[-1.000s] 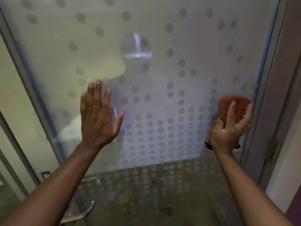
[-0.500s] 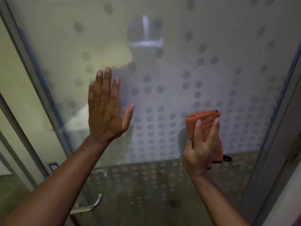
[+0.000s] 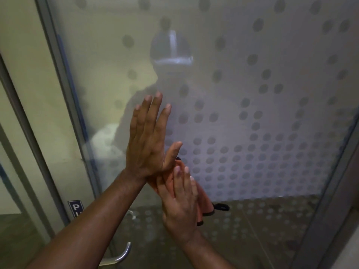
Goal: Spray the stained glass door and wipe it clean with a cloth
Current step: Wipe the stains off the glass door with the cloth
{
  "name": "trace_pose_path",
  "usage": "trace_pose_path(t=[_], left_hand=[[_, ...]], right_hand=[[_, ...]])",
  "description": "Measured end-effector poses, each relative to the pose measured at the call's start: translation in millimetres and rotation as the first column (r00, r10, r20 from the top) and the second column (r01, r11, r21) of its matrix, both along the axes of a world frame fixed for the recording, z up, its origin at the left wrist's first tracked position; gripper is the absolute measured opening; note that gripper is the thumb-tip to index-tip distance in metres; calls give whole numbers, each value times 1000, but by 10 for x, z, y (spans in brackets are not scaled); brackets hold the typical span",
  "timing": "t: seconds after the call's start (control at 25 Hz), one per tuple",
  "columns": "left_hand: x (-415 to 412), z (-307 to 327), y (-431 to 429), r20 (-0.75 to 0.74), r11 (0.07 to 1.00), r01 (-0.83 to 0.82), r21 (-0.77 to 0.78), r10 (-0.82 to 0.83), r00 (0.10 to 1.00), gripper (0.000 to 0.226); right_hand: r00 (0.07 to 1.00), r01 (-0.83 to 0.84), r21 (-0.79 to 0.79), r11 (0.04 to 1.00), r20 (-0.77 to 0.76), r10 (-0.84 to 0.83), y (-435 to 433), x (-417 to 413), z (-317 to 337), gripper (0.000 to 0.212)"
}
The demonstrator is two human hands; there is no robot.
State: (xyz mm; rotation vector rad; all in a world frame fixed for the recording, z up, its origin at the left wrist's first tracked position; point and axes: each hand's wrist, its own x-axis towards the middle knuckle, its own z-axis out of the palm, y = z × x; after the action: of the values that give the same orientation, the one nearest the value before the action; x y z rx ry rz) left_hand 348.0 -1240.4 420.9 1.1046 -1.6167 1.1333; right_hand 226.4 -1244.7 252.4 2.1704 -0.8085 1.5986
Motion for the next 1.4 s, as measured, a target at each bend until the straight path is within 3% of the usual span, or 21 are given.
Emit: trace_pose_path(t=[0.2,0.32,0.44,0.56,0.68,0.76,0.84,0.92,1.08,1.28,1.4], left_hand=[[156,66,241,-39,971,234,55,-232,972,77],[473,-59,471,-44,984,170,48,-168,985,74],[804,-361,801,-163,993,102,64,-91,982,70],[1022,-768,1193,-347,989,147,34,-127,929,65],[1001,-1226,1632,-624,957,290,27,-211,753,59],[879,-1522,1908,-773,908,417,42,-235,589,65],[737,-1763,2149,-836,862,500,85,-212,507,78],[649,-1935,2334,-821,838,524,155,-186,540,92],[652,-2105,2562,-823,743,607,281,-138,550,112],[529,-2190,2770,-836,783,564,263,-107,538,81],[465,-2107,3018,-874,787,578,217,-107,474,55]], right_hand=[[999,-4,61,998,-43,7,154,78,34,100],[994,-44,95,995,-101,53,296,108,122,92],[982,-128,134,983,-120,145,524,270,241,81],[962,-274,242,931,65,266,804,468,368,77],[865,-474,372,798,367,343,1066,627,498,67],[769,-613,461,641,536,350,1212,713,583,59],[655,-740,507,442,694,299,1345,796,652,56],[592,-785,490,380,773,228,1450,854,680,51],[555,-789,469,396,821,134,1628,905,614,36],[466,-820,453,351,883,-50,1785,920,474,27],[447,-861,431,272,895,-3,1847,804,445,54]])
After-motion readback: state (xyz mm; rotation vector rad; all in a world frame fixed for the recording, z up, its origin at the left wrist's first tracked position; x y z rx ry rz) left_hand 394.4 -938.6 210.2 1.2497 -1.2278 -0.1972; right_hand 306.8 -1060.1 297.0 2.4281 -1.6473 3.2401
